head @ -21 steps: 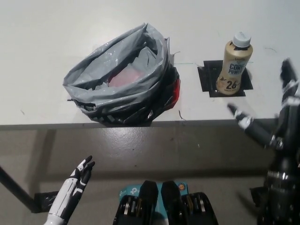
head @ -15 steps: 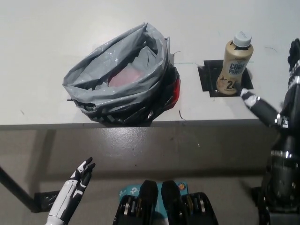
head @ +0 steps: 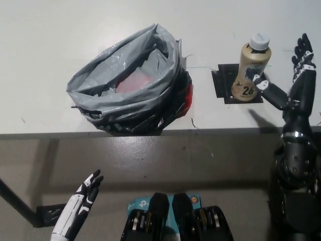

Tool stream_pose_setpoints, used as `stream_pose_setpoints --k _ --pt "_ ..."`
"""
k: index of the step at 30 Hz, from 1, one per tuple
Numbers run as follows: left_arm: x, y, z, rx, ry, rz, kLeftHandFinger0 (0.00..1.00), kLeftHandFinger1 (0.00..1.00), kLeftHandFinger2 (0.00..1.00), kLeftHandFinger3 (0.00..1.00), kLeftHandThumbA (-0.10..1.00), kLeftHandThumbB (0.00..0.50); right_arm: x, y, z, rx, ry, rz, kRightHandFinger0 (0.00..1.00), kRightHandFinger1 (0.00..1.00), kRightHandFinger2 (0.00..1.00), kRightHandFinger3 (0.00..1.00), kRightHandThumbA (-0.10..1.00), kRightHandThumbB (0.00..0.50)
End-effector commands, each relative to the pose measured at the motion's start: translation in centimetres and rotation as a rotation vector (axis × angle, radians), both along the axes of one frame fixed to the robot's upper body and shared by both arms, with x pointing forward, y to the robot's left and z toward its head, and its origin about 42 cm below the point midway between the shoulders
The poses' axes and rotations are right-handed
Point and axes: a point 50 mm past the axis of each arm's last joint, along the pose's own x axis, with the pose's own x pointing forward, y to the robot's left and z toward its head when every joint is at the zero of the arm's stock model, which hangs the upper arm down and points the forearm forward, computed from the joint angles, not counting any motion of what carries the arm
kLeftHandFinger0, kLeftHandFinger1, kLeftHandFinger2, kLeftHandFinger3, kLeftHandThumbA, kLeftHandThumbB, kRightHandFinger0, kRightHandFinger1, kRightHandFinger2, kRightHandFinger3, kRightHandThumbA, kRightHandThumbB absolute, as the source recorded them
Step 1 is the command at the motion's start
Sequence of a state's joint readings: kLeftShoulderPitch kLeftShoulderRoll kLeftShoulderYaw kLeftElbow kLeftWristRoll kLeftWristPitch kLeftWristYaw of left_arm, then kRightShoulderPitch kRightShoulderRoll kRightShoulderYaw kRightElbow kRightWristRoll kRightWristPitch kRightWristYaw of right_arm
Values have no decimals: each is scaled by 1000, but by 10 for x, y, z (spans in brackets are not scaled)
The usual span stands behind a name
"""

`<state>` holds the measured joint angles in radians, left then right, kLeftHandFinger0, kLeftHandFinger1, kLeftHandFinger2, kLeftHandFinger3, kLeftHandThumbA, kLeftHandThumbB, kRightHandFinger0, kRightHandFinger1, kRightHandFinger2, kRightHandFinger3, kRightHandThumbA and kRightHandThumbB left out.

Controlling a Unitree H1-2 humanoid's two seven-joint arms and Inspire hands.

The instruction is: Use the right hand to pick up a bottle of protein shake and place it into a plastic bag on the left side

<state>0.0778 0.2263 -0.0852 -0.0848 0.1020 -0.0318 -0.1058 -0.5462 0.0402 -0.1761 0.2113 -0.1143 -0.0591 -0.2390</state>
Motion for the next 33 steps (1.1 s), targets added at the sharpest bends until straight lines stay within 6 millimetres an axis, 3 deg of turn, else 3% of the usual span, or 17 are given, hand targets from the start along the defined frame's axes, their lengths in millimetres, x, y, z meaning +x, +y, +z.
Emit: stream_pose_setpoints --k 1,11,13,15,19,25,27,29,30,31,32,33 --pt "0 1 12 -5 -64 -36 1000 1000 1000 1000 1000 176 21 -3 21 26 -15 30 1000 1000 1000 1000 1000 409" --pt "1 1 14 -31 -63 -46 1000 1000 1000 1000 1000 203 45 2 29 -48 65 41 1000 1000 1000 1000 1000 464" --pt "1 2 15 -33 -67 -50 1000 1000 1000 1000 1000 201 51 5 30 -59 79 53 1000 1000 1000 1000 1000 424" --pt "2 1 15 -32 -72 -54 1000 1000 1000 1000 1000 201 56 8 30 -84 103 50 1000 1000 1000 1000 1000 417" --pt "3 1 16 -33 -66 -62 1000 1000 1000 1000 1000 206 69 15 23 -112 155 62 1000 1000 1000 1000 912 434" --pt "6 0 19 -24 -67 -68 1000 1000 1000 1000 1000 224 89 16 7 -263 268 80 1000 1000 1000 1000 919 497" --pt "10 0 21 -24 -72 -75 1000 1000 1000 1000 1000 223 95 16 3 -263 312 102 1000 1000 1000 1000 830 459" --pt "12 -1 22 -24 -76 -78 1000 1000 1000 1000 1000 218 99 14 0 -261 357 109 1000 1000 1000 1000 796 475" --pt "12 -1 23 -19 -80 -79 1000 1000 1000 1000 1000 217 101 14 -3 -236 402 98 1000 1000 1000 1000 701 491" --pt "12 -1 24 -17 -79 -79 1000 1000 1000 1000 1000 217 102 13 -7 -184 418 53 1000 1000 1000 1000 557 477" --pt "13 -1 25 -19 -80 -78 1000 1000 1000 1000 1000 217 103 13 -8 -144 428 25 994 959 1000 1000 411 388" --pt "14 -1 26 -19 -82 -76 1000 1000 1000 1000 1000 216 105 11 -12 -108 457 1 709 802 908 1000 317 369"
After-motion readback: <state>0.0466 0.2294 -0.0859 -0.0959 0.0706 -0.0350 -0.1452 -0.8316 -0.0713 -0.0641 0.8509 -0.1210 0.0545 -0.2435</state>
